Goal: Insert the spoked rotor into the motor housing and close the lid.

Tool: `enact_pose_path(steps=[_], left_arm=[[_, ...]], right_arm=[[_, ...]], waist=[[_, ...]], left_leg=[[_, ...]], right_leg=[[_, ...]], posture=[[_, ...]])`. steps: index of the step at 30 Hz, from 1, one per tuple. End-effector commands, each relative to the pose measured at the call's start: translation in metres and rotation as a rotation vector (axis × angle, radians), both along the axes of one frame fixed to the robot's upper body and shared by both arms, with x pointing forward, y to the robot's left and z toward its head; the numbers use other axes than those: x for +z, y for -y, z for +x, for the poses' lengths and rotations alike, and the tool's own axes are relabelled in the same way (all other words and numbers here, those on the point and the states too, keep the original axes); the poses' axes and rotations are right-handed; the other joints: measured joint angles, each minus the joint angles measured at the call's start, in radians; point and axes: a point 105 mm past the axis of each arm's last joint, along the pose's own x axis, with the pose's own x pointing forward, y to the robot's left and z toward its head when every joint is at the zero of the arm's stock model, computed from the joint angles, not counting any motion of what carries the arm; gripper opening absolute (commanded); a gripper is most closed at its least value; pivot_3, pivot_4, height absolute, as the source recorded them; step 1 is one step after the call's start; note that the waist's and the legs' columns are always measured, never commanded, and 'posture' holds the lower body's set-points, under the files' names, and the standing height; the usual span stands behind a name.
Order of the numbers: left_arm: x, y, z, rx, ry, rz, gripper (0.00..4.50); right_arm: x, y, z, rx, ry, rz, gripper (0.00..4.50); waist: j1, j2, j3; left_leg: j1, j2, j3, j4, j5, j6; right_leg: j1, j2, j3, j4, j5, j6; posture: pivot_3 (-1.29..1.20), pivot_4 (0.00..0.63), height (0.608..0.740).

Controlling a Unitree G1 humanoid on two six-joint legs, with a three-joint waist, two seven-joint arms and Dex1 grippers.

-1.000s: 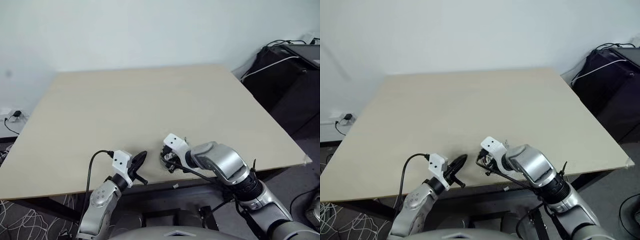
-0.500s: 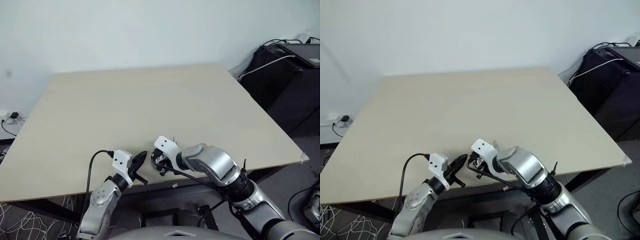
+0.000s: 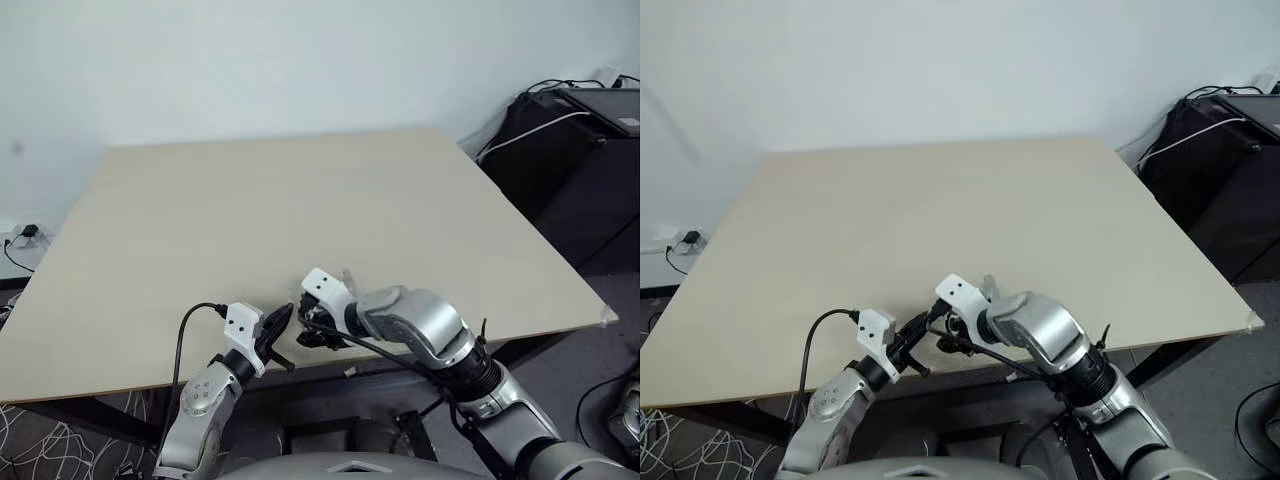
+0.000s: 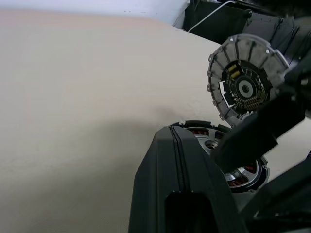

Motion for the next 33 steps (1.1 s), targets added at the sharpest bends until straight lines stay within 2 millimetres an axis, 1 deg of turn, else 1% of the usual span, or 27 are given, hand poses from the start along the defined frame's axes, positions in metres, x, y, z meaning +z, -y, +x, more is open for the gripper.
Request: enact_pose_path(steps=[1, 7, 10, 13, 16, 18, 19, 21, 23, 26, 28, 30, 32, 33], left_arm=[[0.009, 0.000, 0.004, -0.003, 0.041, -0.013, 0.00], [0.009, 0.000, 0.004, -0.008, 0.039, -0.014, 0.00], [0.009, 0.000, 0.004, -0.011, 0.038, -0.015, 0.00], [0.009, 0.001, 0.004, -0.013, 0.038, -0.015, 0.00], [0.011, 0.001, 0.004, -0.013, 0.040, -0.016, 0.00], [0.013, 0.001, 0.004, -0.010, 0.042, -0.017, 0.00], [0.014, 0.001, 0.004, -0.009, 0.044, -0.017, 0.00], [0.015, 0.001, 0.003, -0.008, 0.046, -0.018, 0.00], [0.017, 0.001, 0.003, -0.009, 0.050, -0.020, 0.00], [0.019, 0.001, 0.002, -0.011, 0.053, -0.019, 0.00], [0.019, 0.000, 0.001, -0.013, 0.052, -0.018, 0.00], [0.021, 0.000, 0.001, -0.017, 0.052, -0.016, 0.00], [0.022, 0.001, 0.000, -0.022, 0.050, -0.014, 0.00], [0.022, 0.001, 0.000, -0.024, 0.049, -0.013, 0.00]], right_arm=[[0.032, -0.008, 0.009, 0.002, 0.111, 0.089, 2.19], [0.058, -0.018, 0.022, -0.053, 0.266, 0.170, 2.19], [0.071, -0.022, 0.029, -0.086, 0.314, 0.222, 2.19], [0.085, -0.023, 0.039, -0.138, 0.373, 0.272, 1.65], [0.099, -0.020, 0.052, -0.205, 0.439, 0.309, 0.72], [0.107, -0.009, 0.066, -0.265, 0.536, 0.285, 0.07], [0.110, -0.003, 0.072, -0.289, 0.582, 0.263, 0.03], [0.109, 0.012, 0.081, -0.348, 0.619, 0.227, 0.03], [0.105, 0.030, 0.088, -0.380, 0.694, 0.144, 0.03], [0.090, 0.058, 0.090, -0.425, 0.721, 0.043, 0.03], [0.077, 0.077, 0.087, -0.489, 0.691, 0.004, 0.03], [0.059, 0.099, 0.078, -0.529, 0.668, -0.076, 0.03], [0.046, 0.111, 0.068, -0.533, 0.645, -0.124, 0.03], [0.043, 0.114, 0.064, -0.525, 0.640, -0.138, 0.03]], waist=[[0.000, 0.000, 0.000], [0.000, 0.001, 0.000], [-0.001, 0.001, 0.000], [-0.001, 0.001, 0.000], [-0.001, 0.001, 0.000], [-0.001, 0.001, 0.000], [-0.001, 0.001, 0.000], [0.000, 0.001, 0.000], [0.001, 0.001, 0.000], [0.001, 0.001, 0.000], [0.001, 0.001, -0.001], [0.001, 0.001, -0.001], [0.002, 0.001, -0.001], [0.002, 0.001, 0.000]], left_leg=[[0.000, 0.000, 0.000, 0.000, 0.000, 0.000], [0.000, 0.000, 0.000, 0.000, 0.000, 0.000], [0.000, 0.000, 0.000, 0.000, 0.000, 0.000], [0.000, 0.000, 0.000, 0.000, 0.000, 0.000], [0.000, 0.000, 0.000, 0.000, 0.000, 0.000], [0.000, 0.000, 0.000, 0.000, 0.000, 0.000], [0.000, 0.000, 0.000, 0.000, 0.000, 0.000], [0.000, 0.000, 0.000, -0.001, 0.000, 0.000], [0.000, 0.000, 0.000, -0.001, 0.000, 0.000], [0.000, 0.000, 0.001, -0.001, 0.000, 0.000], [0.000, 0.000, 0.001, -0.001, 0.000, 0.000], [0.000, 0.000, 0.001, -0.002, 0.000, 0.000], [-0.001, 0.000, 0.001, -0.002, 0.000, 0.000], [-0.001, 0.000, 0.001, -0.001, 0.000, 0.001]], right_leg=[[0.000, 0.000, 0.000, 0.000, 0.000, 0.000], [0.000, 0.000, 0.000, 0.000, 0.000, 0.000], [0.000, 0.000, 0.000, 0.000, 0.000, 0.000], [0.000, 0.000, 0.000, 0.000, 0.000, 0.000], [0.000, 0.000, 0.000, 0.000, 0.000, 0.000], [0.000, 0.000, 0.000, 0.000, 0.000, 0.000], [0.000, 0.000, 0.000, 0.000, 0.000, 0.000], [0.000, 0.000, 0.000, 0.000, 0.001, -0.002], [0.000, 0.000, 0.000, 0.000, 0.003, -0.005], [0.000, 0.000, 0.000, 0.000, 0.003, -0.006], [0.000, 0.000, 0.000, 0.000, 0.002, -0.006], [0.002, 0.000, 0.001, 0.000, 0.002, -0.006], [0.002, 0.000, 0.001, 0.000, 0.000, -0.004], [0.003, 0.000, 0.001, 0.000, -0.001, -0.002]], posture=[[0.00, 0.000, 0.740], [0.00, 0.000, 0.740], [0.00, 0.000, 0.740], [0.00, 0.000, 0.740], [0.00, 0.000, 0.740], [0.00, 0.000, 0.740], [0.00, 0.000, 0.740], [0.00, 0.000, 0.740], [0.00, 0.000, 0.740], [0.00, 0.000, 0.740], [0.00, 0.000, 0.740], [0.00, 0.000, 0.740], [0.00, 0.000, 0.740], [0.00, 0.000, 0.740]])
